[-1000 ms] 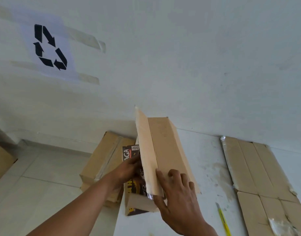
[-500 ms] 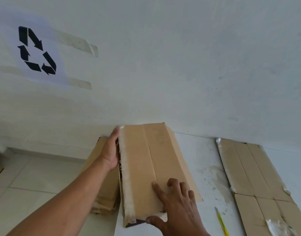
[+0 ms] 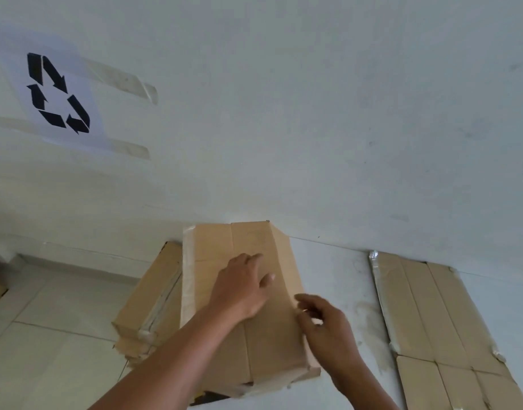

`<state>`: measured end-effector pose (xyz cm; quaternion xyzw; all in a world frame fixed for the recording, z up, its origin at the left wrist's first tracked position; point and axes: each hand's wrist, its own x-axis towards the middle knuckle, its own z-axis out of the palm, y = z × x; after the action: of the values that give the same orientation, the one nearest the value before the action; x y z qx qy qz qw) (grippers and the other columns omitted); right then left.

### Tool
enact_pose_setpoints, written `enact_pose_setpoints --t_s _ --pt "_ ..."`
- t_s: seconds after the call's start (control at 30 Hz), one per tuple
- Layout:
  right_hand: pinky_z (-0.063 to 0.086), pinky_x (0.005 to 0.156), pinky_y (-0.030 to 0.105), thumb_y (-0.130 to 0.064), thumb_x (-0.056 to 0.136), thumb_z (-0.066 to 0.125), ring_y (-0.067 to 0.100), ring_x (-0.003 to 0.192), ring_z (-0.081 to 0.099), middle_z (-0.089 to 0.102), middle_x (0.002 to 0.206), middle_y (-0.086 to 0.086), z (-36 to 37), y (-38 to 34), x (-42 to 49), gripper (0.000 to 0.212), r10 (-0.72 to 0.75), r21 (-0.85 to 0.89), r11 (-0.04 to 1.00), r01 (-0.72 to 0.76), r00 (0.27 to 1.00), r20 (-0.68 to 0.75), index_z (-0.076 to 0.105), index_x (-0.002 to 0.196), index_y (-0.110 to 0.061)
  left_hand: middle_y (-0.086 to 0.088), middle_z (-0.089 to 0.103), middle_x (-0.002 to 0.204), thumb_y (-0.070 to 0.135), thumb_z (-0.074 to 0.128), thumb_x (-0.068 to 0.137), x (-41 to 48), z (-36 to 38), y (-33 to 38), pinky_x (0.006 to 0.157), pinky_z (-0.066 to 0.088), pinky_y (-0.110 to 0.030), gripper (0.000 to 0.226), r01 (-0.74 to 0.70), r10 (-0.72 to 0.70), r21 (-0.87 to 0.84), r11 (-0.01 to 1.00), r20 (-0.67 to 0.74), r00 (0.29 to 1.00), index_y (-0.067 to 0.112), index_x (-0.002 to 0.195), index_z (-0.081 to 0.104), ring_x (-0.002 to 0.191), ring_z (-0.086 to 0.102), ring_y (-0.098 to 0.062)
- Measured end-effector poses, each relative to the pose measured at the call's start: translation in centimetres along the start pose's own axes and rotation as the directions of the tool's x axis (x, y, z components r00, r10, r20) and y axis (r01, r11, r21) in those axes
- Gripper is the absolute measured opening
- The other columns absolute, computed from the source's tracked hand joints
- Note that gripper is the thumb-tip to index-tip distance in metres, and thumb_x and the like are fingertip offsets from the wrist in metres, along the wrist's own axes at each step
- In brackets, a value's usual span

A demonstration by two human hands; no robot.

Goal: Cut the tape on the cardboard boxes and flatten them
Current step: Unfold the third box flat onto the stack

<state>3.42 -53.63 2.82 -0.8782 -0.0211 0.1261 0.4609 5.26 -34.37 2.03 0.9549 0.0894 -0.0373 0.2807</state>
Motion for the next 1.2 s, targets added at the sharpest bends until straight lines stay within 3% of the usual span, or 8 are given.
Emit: enact_pose_setpoints --t_s 0.2,0.37,0.53,0.7,0.83,1.0,1.1,1.2 --pt "0.051 0.101 0.047 -0.062 0.078 0.06 0.022 0.112 0.063 0.061 0.133 0.01 -3.2 4.4 5.9 0.074 0.356 0.067 0.922 -0.382 0.902 0.246 0.058 0.131 -0.012 -0.007 0.037 0.157 0.079 0.025 0.091 0.2 -0.9 3.2 0.112 0.035 -0.039 0.085 0.229 -0.211 -0.186 0.956 0.108 0.971 0.03 0.159 0.012 0.141 0.041 -0.028" --pt "0.054 0.081 0.034 -0.028 0.094 0.061 0.015 0.089 0.068 0.072 0.093 -0.002 -8.5 0.5 7.4 0.028 0.041 0.106 0.993 -0.061 0.983 0.179 0.065 0.122 -0.023 -0.001 0.059 0.115 0.095 0.025 0.073 -0.2 -1.8 5.6 0.096 0.047 -0.038 0.098 0.334 -0.306 -0.409 0.849 0.135 0.943 0.027 0.144 0.029 0.109 0.059 -0.021" --pt "0.054 0.09 0.028 -0.013 0.101 0.05 0.01 0.102 0.067 0.074 0.107 -0.007 -7.4 -3.8 5.8 0.027 -0.278 0.298 0.945 0.133 0.806 0.523 0.074 0.108 -0.024 0.001 0.061 0.124 0.096 0.031 0.071 -0.3 -2.0 7.0 0.093 0.045 -0.037 0.096 0.345 -0.335 -0.552 0.759 0.123 0.934 0.02 0.125 0.052 0.113 0.057 -0.019" --pt "0.049 0.087 0.018 -0.035 0.097 0.057 0.001 0.105 0.059 0.063 0.111 -0.016 -2.1 0.3 6.5 0.014 -0.186 0.188 0.976 0.111 0.872 0.453 0.058 0.11 -0.038 0.002 0.069 0.112 0.037 0.056 0.095 -0.2 -1.7 6.2 0.1 0.049 -0.046 0.021 0.368 -0.408 -0.601 0.71 0.074 0.91 0.024 0.11 0.062 0.105 0.063 -0.019" --pt "0.048 0.087 0.016 -0.048 0.101 0.045 -0.003 0.108 0.059 0.063 0.116 -0.02 -2.1 3.3 6.9 0.028 -0.21 0.162 0.977 0.14 0.769 0.604 0.048 0.129 -0.042 0.003 0.072 0.113 0.034 0.051 0.092 -0.4 -1.7 5.7 0.101 0.05 -0.05 0.026 0.37 -0.421 -0.644 0.67 0.082 0.903 0.026 0.113 0.064 0.106 0.066 -0.021" --pt "0.052 0.087 0.027 -0.059 0.101 0.031 0.006 0.084 0.066 0.072 0.084 -0.007 -4.7 4.0 8.9 0.056 -0.132 -0.214 0.895 0.392 0.69 0.712 0.074 0.094 -0.023 0.007 0.07 0.116 0.026 0.047 0.101 0.0 -1.1 5.6 0.1 0.051 -0.044 0.025 0.365 -0.43 -0.657 0.659 0.068 0.9 0.025 0.121 0.062 0.107 0.065 -0.016" --pt "0.057 0.087 0.036 -0.057 0.1 0.039 0.014 0.082 0.071 0.075 0.091 0.002 -5.3 3.4 10.2 0.052 0.111 -0.399 0.828 0.395 0.581 0.806 0.07 0.108 -0.017 0.006 0.07 0.114 0.03 0.048 0.101 0.4 -1.0 5.6 0.099 0.052 -0.045 0.025 0.361 -0.431 -0.658 0.661 0.06 0.9 0.026 0.12 0.062 0.105 0.066 -0.017" --pt "0.059 0.077 0.032 -0.041 0.105 0.036 0.014 0.08 0.072 0.072 0.099 0.001 -4.4 1.7 12.1 0.035 -0.042 -0.189 0.942 0.276 0.658 0.752 0.048 0.138 -0.035 0.009 0.071 0.111 0.039 0.05 0.093 0.9 -1.0 5.8 0.099 0.051 -0.048 0.029 0.346 -0.423 -0.653 0.673 0.044 0.905 0.03 0.116 0.064 0.104 0.067 -0.016"
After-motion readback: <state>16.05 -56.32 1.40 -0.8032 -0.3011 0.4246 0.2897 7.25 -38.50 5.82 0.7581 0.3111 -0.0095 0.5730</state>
